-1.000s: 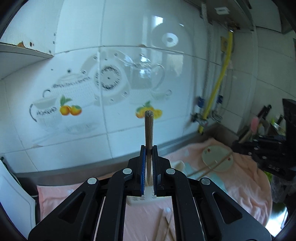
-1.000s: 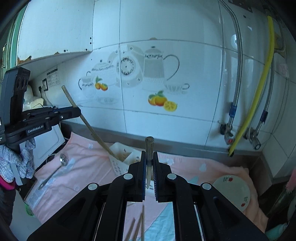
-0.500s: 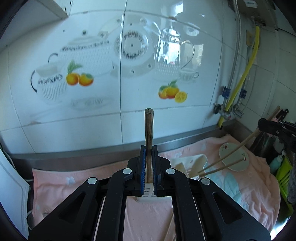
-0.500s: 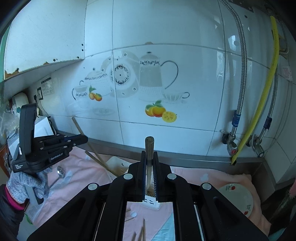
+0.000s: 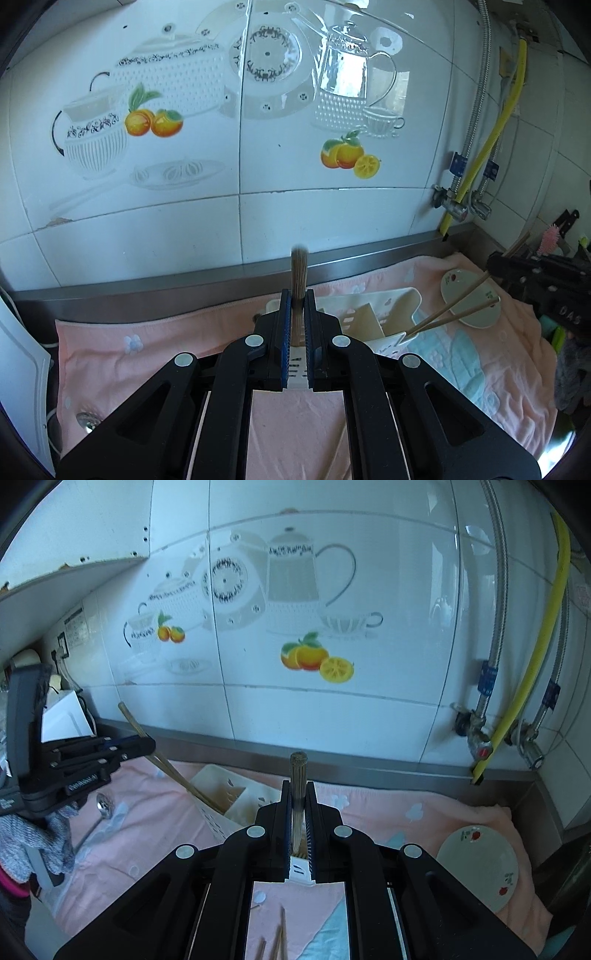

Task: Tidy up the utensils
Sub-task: 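Lower the chopstick into the holder with the left tool while the right tool lowers its chopstick, then open the left tool over the holder while the right tool releases its chopstick, then move both open tools down to the loose chopsticks on the towel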

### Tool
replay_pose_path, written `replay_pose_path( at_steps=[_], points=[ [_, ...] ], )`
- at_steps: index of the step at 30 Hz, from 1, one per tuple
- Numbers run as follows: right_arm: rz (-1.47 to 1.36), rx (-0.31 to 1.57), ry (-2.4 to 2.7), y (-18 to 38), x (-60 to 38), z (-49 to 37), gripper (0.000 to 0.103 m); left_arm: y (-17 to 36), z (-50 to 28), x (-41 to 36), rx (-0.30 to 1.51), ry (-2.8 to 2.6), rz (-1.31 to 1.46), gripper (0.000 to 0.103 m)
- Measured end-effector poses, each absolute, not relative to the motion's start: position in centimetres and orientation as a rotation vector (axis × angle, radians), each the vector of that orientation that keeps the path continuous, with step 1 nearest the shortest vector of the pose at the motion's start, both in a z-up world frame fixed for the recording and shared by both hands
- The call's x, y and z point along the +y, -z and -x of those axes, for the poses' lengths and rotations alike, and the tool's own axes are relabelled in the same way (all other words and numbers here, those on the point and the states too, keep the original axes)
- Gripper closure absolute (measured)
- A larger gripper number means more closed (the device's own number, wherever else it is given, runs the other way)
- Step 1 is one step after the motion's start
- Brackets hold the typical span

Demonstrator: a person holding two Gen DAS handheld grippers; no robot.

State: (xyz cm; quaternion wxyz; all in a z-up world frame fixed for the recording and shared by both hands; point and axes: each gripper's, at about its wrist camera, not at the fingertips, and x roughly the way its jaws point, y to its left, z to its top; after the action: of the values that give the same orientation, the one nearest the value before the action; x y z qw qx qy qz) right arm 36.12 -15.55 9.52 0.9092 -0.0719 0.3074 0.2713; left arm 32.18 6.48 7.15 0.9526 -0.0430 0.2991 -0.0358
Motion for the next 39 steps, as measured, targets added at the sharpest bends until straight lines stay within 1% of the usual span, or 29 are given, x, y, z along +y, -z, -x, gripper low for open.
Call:
replay_pose_path(
  at_steps=[7,9,11,13,16,19,21,22,23,25,30,31,32,34,37,39],
  points=[
    [0.147,0.663,-0.556,-8.2,-15.3,-36.7,0.096,-7.2,-31.9,6.5,0.61,0.076,0.076,0.095],
    [0.143,0.67,-0.557,-7.9,-15.3,-36.8,0.096,-7.3,-31.8,6.4,0.609,0.074,0.073,0.091],
    [0.144,0.675,-0.553,-7.7,-15.3,-36.9,0.096,-7.3,-31.6,6.5,0.607,0.071,0.076,0.078],
    [0.142,0.679,-0.55,-7.6,-15.3,-37.0,0.096,-7.4,-31.3,6.6,0.601,0.068,0.077,0.074],
    [0.138,0.675,-0.547,-7.6,-15.4,-36.9,0.096,-7.6,-31.0,6.5,0.597,0.073,0.07,0.072],
    [0.135,0.67,-0.544,-7.9,-15.5,-36.8,0.096,-7.8,-30.6,6.3,0.59,0.072,0.062,0.063],
    [0.135,0.665,-0.542,-8.2,-15.6,-36.6,0.095,-8.1,-30.3,6.1,0.583,0.074,0.058,0.062],
    [0.134,0.661,-0.542,-8.3,-15.7,-36.5,0.093,-8.1,-30.2,6.1,0.582,0.074,0.058,0.06],
    [0.133,0.656,-0.54,-8.5,-15.8,-36.3,0.089,-8.2,-30.0,6.0,0.579,0.072,0.058,0.057],
    [0.13,0.646,-0.538,-8.9,-16.0,-36.0,0.084,-8.5,-29.6,6.0,0.572,0.072,0.055,0.055],
    [0.131,0.615,-0.533,-9.9,-16.9,-34.6,0.074,-8.9,-27.9,5.9,0.553,0.066,0.042,0.047],
    [0.131,0.608,-0.534,-10.1,-17.1,-34.1,0.071,-9.0,-27.5,6.0,0.549,0.065,0.042,0.042],
    [0.131,0.603,-0.536,-10.3,-17.3,-33.8,0.068,-9.0,-27.2,6.0,0.545,0.065,0.043,0.039],
    [0.13,0.587,-0.535,-10.6,-17.9,-32.9,0.065,-9.0,-26.2,6.0,0.537,0.067,0.043,0.039],
    [0.133,0.57,-0.533,-10.9,-18.7,-31.7,0.058,-8.6,-24.9,6.2,0.534,0.067,0.05,0.033],
    [0.132,0.563,-0.533,-10.9,-19.2,-31.0,0.057,-8.1,-24.0,6.4,0.536,0.067,0.056,0.031]
  ],
)
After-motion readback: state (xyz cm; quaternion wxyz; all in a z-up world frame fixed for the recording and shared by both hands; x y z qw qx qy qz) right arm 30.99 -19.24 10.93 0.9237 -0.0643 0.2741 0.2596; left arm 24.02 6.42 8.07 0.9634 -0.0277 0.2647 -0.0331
